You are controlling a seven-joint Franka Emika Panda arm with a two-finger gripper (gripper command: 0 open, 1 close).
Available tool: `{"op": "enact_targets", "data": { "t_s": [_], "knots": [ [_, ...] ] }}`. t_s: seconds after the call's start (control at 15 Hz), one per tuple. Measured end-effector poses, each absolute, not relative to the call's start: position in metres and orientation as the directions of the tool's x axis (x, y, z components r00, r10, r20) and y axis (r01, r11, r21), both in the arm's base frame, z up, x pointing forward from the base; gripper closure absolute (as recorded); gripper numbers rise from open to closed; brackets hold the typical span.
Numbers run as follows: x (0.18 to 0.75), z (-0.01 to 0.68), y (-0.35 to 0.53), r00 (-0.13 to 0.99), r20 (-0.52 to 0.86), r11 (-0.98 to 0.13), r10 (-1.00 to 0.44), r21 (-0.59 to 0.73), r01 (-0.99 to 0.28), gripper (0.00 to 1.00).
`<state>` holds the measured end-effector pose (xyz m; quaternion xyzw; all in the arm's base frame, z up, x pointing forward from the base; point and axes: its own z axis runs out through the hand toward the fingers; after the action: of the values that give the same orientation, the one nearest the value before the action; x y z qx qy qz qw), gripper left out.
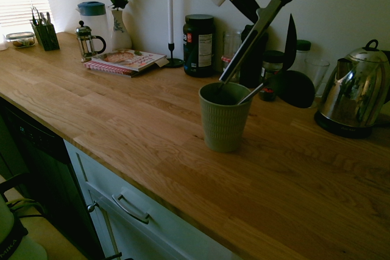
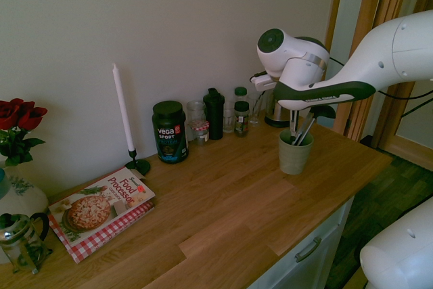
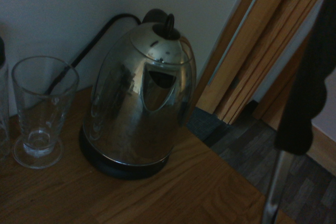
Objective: Put the tongs back in the holder
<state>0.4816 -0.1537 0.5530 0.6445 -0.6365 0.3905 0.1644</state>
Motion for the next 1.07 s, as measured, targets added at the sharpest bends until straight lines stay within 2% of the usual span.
{"op": "enact_targets", "data": {
  "t_s": [0.47, 0.53, 1.07],
  "knots": [
    [0.489, 0.492, -0.166, -0.069, 0.673, -0.131, -0.737, -0.243, -0.961, 1.0],
    [0.489, 0.486, -0.163, -0.063, 0.669, -0.132, -0.74, -0.238, -0.962, 0.0],
    [0.488, 0.464, -0.146, -0.027, 0.656, -0.146, -0.755, -0.209, -0.967, 0.0]
  ]
}}
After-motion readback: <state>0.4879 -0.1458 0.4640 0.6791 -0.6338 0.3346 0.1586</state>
